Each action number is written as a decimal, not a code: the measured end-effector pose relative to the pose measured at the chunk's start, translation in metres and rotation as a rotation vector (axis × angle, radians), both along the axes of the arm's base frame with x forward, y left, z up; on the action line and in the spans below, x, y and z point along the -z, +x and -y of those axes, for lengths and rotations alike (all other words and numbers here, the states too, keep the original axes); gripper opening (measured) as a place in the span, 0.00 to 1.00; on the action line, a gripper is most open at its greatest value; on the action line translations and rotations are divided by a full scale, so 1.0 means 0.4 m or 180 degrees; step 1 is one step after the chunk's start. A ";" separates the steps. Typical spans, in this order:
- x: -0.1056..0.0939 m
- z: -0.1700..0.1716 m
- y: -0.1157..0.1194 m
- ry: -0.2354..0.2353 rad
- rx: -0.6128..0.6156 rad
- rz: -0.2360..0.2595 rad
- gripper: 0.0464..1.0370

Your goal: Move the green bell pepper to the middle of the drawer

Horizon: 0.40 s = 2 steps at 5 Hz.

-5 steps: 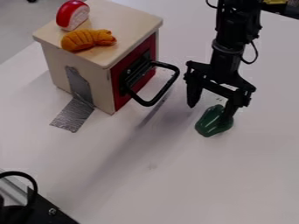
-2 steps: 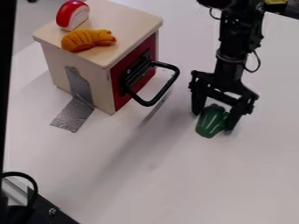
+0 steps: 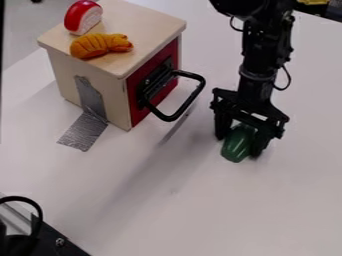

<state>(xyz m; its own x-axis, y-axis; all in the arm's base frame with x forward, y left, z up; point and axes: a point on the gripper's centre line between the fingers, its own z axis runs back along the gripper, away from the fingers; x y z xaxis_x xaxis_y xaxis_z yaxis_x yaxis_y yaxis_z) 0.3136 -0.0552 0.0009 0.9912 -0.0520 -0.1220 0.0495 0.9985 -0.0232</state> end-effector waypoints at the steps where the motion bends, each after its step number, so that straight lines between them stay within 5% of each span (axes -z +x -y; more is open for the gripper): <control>1: -0.034 -0.036 -0.001 -0.0008 0.0035 0.0068 0.82; 2: -0.141 -0.086 -0.001 0.0009 0.0085 0.0328 0.82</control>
